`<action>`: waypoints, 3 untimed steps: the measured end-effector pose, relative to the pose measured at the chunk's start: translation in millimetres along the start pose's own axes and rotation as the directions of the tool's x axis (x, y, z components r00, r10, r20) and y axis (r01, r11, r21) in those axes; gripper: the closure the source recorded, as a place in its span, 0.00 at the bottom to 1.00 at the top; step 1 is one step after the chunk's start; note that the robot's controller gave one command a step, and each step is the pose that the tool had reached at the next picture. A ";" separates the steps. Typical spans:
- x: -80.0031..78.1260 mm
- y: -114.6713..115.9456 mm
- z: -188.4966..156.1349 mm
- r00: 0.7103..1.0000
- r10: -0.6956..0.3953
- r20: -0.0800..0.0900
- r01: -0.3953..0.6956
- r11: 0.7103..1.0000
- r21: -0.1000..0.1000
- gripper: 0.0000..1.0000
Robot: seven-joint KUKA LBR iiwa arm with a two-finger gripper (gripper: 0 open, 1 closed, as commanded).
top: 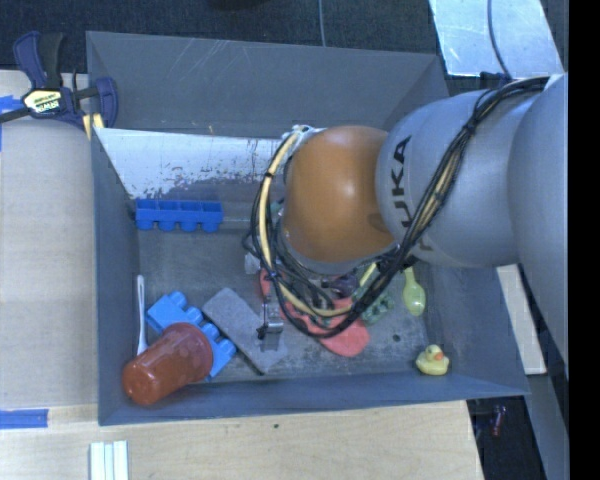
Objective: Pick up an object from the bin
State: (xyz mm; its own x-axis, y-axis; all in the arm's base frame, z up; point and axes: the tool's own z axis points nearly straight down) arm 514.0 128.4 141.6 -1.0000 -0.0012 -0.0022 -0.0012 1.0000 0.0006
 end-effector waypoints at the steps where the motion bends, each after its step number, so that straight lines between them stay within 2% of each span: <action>1: -1.8 -41.7 19.7 0.999 -0.047 -0.001 0.047 0.999 0.000 0.00; 2: -11.4 -52.9 23.0 0.996 0.088 0.004 -0.088 0.996 -0.002 0.00; 3: -37.2 -107.9 35.0 0.999 0.046 0.004 -0.046 0.999 -0.001 0.00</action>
Offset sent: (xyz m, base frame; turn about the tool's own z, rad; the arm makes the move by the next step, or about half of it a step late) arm 0.0127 -0.0523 -0.0234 0.0934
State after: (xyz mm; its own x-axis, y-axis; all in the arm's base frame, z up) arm 551.4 20.5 106.6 -0.9990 0.0446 -0.0063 0.0446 0.9990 0.0020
